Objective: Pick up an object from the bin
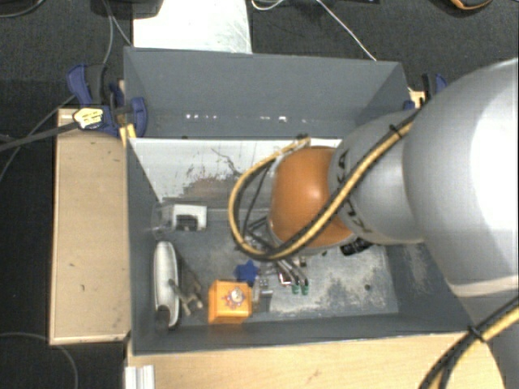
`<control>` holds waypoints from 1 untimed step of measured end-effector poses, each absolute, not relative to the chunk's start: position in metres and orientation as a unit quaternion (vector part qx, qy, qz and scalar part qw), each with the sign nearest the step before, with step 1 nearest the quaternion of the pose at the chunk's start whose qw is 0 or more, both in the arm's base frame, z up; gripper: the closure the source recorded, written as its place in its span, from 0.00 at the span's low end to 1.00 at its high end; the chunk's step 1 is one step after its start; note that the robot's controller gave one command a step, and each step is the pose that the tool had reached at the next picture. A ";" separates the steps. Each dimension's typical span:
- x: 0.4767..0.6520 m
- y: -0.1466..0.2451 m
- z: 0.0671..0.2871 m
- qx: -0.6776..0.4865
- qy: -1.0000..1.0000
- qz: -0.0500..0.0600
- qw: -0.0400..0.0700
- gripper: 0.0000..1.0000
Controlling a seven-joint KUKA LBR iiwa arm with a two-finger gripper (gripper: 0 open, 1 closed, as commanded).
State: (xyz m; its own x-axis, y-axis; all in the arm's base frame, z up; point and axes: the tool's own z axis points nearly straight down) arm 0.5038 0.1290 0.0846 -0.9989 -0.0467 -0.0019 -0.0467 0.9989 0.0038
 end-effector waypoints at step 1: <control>0.500 0.101 0.072 -0.088 0.996 0.002 0.012 0.00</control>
Offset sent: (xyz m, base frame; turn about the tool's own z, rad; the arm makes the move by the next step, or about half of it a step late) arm -0.0009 0.0124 -0.0146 -0.2461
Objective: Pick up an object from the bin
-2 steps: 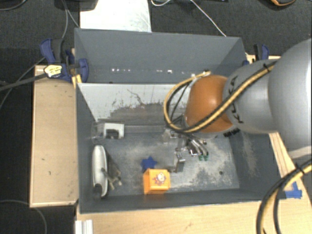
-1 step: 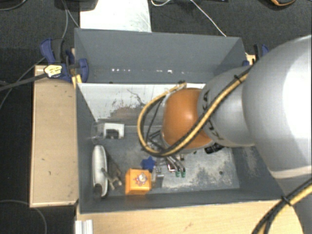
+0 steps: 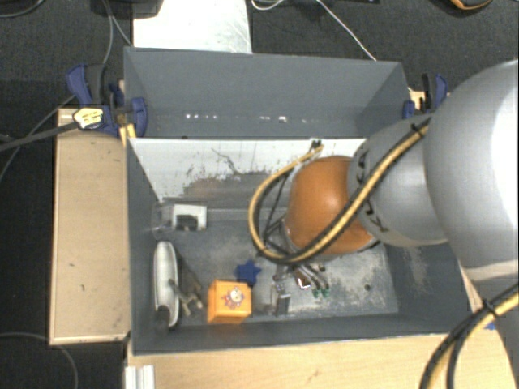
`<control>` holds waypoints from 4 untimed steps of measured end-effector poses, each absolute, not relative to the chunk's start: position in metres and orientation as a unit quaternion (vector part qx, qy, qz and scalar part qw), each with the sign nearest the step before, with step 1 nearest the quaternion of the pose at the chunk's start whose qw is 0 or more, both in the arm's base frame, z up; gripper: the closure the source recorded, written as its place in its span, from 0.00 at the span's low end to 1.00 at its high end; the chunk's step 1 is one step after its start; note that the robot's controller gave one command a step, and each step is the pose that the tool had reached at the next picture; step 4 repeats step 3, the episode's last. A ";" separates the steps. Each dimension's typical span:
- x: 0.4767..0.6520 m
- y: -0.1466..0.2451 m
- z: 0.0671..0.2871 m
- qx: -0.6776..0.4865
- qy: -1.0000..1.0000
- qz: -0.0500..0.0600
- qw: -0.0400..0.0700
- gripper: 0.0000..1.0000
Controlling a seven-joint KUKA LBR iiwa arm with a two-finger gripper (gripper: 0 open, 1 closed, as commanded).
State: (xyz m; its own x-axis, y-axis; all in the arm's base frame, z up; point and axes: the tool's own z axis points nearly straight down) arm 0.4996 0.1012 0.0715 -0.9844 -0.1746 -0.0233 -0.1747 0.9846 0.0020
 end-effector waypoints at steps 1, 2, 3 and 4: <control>0.504 0.144 0.071 -0.148 0.989 0.003 0.003 0.00; 0.570 0.155 0.072 0.079 0.997 0.005 0.014 1.00; 0.570 0.155 0.072 0.078 0.997 0.005 0.014 1.00; 0.570 0.155 0.072 0.078 0.997 0.005 0.014 1.00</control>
Offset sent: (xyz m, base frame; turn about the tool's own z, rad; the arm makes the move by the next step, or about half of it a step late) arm 0.0688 0.0535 -0.0015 0.3377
